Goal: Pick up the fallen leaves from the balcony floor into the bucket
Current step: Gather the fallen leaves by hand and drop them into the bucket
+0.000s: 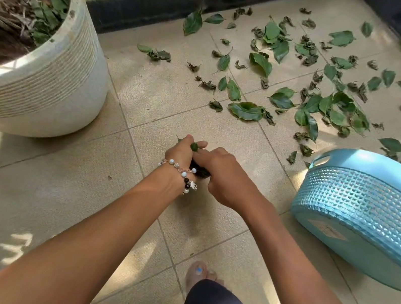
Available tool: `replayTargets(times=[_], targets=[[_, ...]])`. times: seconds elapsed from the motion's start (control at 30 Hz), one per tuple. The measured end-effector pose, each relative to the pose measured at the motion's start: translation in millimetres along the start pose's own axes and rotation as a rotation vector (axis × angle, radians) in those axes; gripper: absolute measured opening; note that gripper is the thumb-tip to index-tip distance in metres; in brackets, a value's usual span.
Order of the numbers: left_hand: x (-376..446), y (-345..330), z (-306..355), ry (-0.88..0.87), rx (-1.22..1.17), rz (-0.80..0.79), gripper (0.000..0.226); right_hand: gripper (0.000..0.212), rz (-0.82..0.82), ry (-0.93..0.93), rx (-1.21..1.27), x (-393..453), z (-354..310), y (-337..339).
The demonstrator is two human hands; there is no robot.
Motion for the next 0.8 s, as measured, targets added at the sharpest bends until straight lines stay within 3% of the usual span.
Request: replayTargets(times=[0.1, 0.23, 0.37, 0.43, 0.5, 0.57, 0.63, 0.7, 0.8], targets=[[-3.8, -5.1, 2.2, 0.028, -0.054, -0.010, 0.027, 0.057, 0.263, -0.067, -0.014, -2.7, 5.3, 7.2], [-3.5, -11.1, 11.0, 0.010, -0.048, -0.023, 0.022, 0.030, 0.469, -0.099, -0.133, 4.0, 9.6, 9.8], [1.2, -7.7, 29.2, -0.139, -0.022, 0.084, 0.024, 0.024, 0.430, -0.125, 0.245, 22.0, 27.3, 30.3], [0.7, -10.9, 38.9, -0.172, -0.052, 0.053, 0.026, 0.024, 0.508, -0.201, 0.441, 32.2, 41.7, 48.7], [1.6, -13.7, 49.4, -0.186, -0.058, 0.026, 0.033, 0.031, 0.651, -0.374, 0.319, 42.5, 73.8, 63.0], [4.5, -14.5, 60.0, -0.200, -0.072, 0.014, 0.035, 0.055, 0.592, -0.585, 0.067, 52.0, 105.8, 68.0], [7.2, -13.8, 69.5, -0.210, -0.080, 0.024, 0.035, 0.082, 0.389, -0.705, -0.010, 60.6, 127.0, 61.1], [10.0, -12.3, 77.7, -0.225, -0.083, 0.045, 0.036, 0.093, 0.283, -0.678, -0.007, 72.2, 133.3, 49.3], [14.3, -9.6, 84.9, -0.251, -0.093, 0.068, 0.036, 0.087, 0.235, -0.566, -0.102, 96.0, 124.4, 29.3]])
Point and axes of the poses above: each hand's wrist, its own x-axis towards the middle knuckle, its own y-axis out of the back of the hand, z = x × y, the point moved 4 cm from there along x, towards the middle knuckle, and after that the axes turned 12 degrees about y, right-handed, at the moved point
